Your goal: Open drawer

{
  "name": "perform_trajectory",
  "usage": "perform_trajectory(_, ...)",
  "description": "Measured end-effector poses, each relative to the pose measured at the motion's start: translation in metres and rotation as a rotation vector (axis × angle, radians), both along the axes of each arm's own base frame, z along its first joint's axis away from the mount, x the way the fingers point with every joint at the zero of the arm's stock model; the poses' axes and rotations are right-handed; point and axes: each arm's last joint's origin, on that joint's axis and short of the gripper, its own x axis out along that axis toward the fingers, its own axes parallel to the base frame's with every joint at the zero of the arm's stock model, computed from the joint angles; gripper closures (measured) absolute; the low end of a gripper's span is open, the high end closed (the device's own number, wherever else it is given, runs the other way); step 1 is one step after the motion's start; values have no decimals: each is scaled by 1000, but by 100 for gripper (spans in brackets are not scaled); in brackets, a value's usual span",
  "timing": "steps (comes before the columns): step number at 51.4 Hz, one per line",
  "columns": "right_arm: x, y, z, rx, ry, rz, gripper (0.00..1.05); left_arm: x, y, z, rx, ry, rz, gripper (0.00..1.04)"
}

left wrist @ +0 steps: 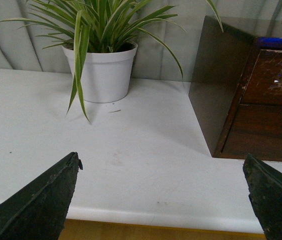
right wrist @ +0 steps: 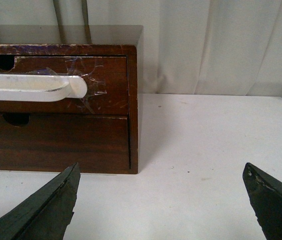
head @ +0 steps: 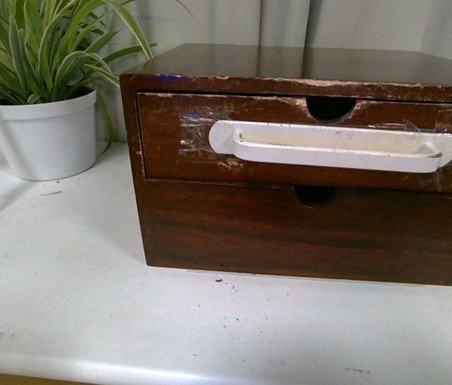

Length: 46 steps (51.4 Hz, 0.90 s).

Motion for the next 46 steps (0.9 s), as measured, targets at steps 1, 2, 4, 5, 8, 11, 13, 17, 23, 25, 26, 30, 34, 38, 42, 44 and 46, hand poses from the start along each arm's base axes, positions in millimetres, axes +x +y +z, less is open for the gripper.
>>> perform_trajectory(1,0,0,0,0,0,0,9,0,0,0,0,0,0,6)
perform_trajectory(2,0,0,0,0,0,0,9,0,0,0,0,0,0,6)
perform_trajectory(4,0,0,0,0,0,0,9,0,0,0,0,0,0,6)
perform_trajectory(5,0,0,0,0,0,0,9,0,0,0,0,0,0,6)
perform_trajectory(8,0,0,0,0,0,0,9,0,0,0,0,0,0,6)
perform_trajectory(11,0,0,0,0,0,0,9,0,0,0,0,0,0,6)
perform_trajectory(13,0,0,0,0,0,0,9,0,0,0,0,0,0,6)
perform_trajectory(17,0,0,0,0,0,0,9,0,0,0,0,0,0,6)
perform_trajectory(23,0,0,0,0,0,0,9,0,0,0,0,0,0,6)
perform_trajectory(25,0,0,0,0,0,0,9,0,0,0,0,0,0,6)
perform_trajectory(26,0,0,0,0,0,0,9,0,0,0,0,0,0,6)
perform_trajectory(30,0,0,0,0,0,0,9,0,0,0,0,0,0,6)
perform_trajectory(34,0,0,0,0,0,0,9,0,0,0,0,0,0,6)
perform_trajectory(38,0,0,0,0,0,0,9,0,0,0,0,0,0,6)
perform_trajectory(42,0,0,0,0,0,0,9,0,0,0,0,0,0,6)
perform_trajectory(44,0,0,0,0,0,0,9,0,0,0,0,0,0,6)
perform_trajectory(46,0,0,0,0,0,0,9,0,0,0,0,0,0,6)
